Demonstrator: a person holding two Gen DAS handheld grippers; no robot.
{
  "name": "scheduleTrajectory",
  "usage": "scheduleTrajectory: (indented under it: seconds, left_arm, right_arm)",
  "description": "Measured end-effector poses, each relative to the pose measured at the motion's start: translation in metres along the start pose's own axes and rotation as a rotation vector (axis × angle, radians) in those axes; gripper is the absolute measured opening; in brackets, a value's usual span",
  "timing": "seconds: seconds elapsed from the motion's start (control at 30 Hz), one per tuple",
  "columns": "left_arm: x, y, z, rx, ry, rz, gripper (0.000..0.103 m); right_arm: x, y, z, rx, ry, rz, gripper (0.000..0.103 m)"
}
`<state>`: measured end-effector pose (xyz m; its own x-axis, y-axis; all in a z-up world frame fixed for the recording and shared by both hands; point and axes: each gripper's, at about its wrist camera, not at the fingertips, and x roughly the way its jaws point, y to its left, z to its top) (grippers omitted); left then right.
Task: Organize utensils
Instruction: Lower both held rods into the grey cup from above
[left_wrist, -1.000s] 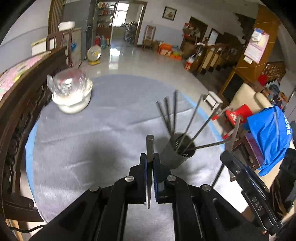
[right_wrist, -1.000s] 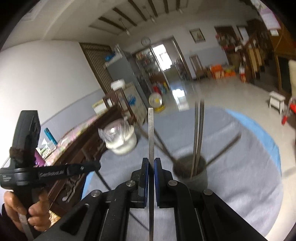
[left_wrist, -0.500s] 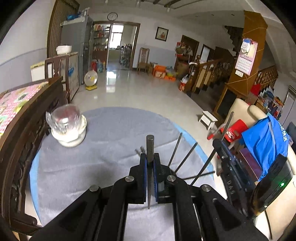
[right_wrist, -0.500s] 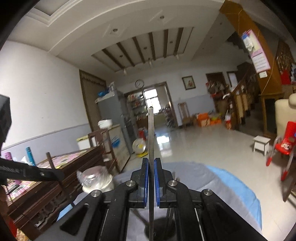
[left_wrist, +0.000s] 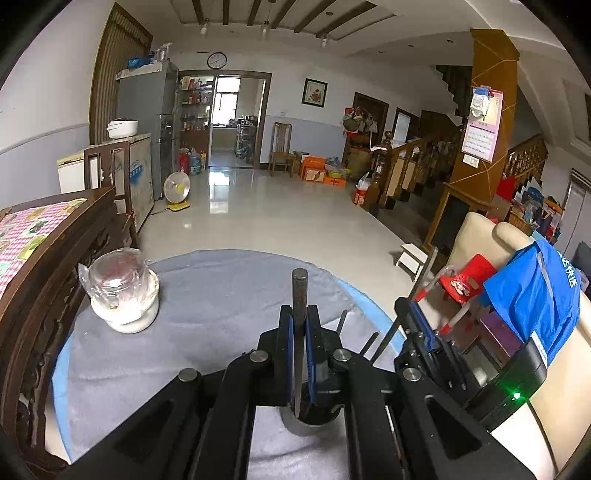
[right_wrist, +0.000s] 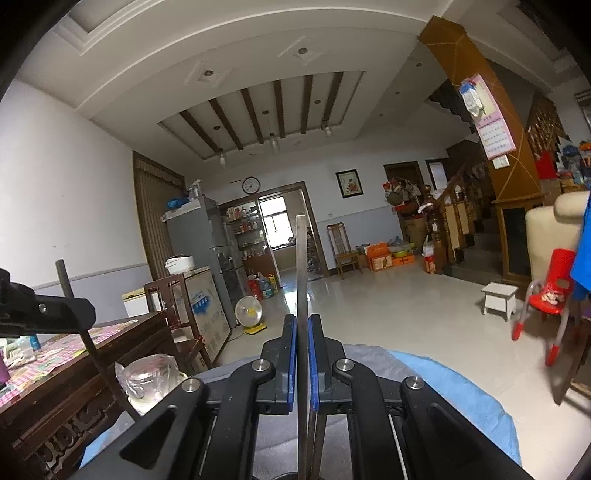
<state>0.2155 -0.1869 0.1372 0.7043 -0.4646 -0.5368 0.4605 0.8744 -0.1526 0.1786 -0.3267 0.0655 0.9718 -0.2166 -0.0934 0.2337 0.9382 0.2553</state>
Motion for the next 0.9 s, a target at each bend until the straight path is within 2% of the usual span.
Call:
scheduleTrajectory:
  seconds: [0.2,0.5,0.9]
  left_arm:
    - [0.017,-0.005,-0.006,-0.002,-0.007,0.006,0.006]
    - [0.041,-0.006,-0.025,-0.021,0.040,-0.001,0.006]
    - [0.051,-0.007,-0.037,-0.024,0.074,0.007,0.006]
  right_arm:
    - [0.008,-0.001,-0.009,0.007,0.018,-0.004,0.006]
    - [0.011,-0.005,-0.028,0.017,0.064,-0.004,0.006]
    - [0.008,-0.010,-0.038,-0.006,0.107,0.002,0.006]
